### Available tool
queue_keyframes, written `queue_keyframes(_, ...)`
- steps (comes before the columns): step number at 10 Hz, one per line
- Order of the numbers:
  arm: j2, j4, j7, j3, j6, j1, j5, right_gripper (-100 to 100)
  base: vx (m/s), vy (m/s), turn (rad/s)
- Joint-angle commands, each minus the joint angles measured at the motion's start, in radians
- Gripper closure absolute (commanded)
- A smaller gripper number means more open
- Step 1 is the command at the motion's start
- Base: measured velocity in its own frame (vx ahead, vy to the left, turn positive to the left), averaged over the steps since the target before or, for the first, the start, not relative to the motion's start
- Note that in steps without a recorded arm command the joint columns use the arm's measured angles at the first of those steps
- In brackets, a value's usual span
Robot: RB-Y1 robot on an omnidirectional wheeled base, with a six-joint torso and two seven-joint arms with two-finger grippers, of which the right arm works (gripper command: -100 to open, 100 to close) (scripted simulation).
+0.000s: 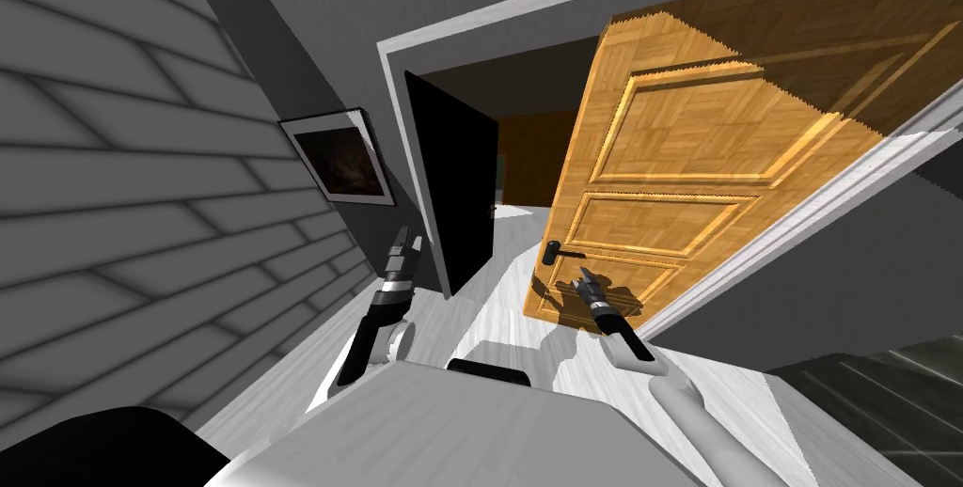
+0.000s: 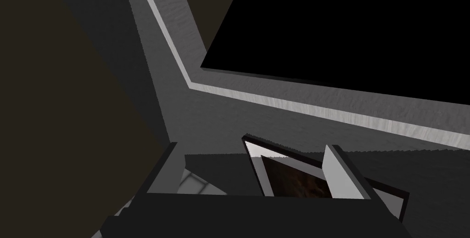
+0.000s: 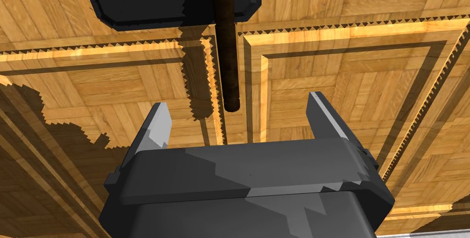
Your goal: Push the door open
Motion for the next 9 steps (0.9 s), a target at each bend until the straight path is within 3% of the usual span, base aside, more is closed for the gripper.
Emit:
queue_keyframes(1, -0.013, 0.031, -0.01, 0.003, 0.0, -0.013, -0.007, -100, 0.091, -0.068, 0.044)
queue_keyframes(4, -0.004, 0.039, -0.006, -0.002, -0.001, -0.021, -0.003, -100, 0.1, -0.033, 0.03)
queue_keyframes(9, 0.011, 0.065, 0.005, -0.022, 0.013, -0.046, 0.002, -100, 0.201, -0.052, 0.045)
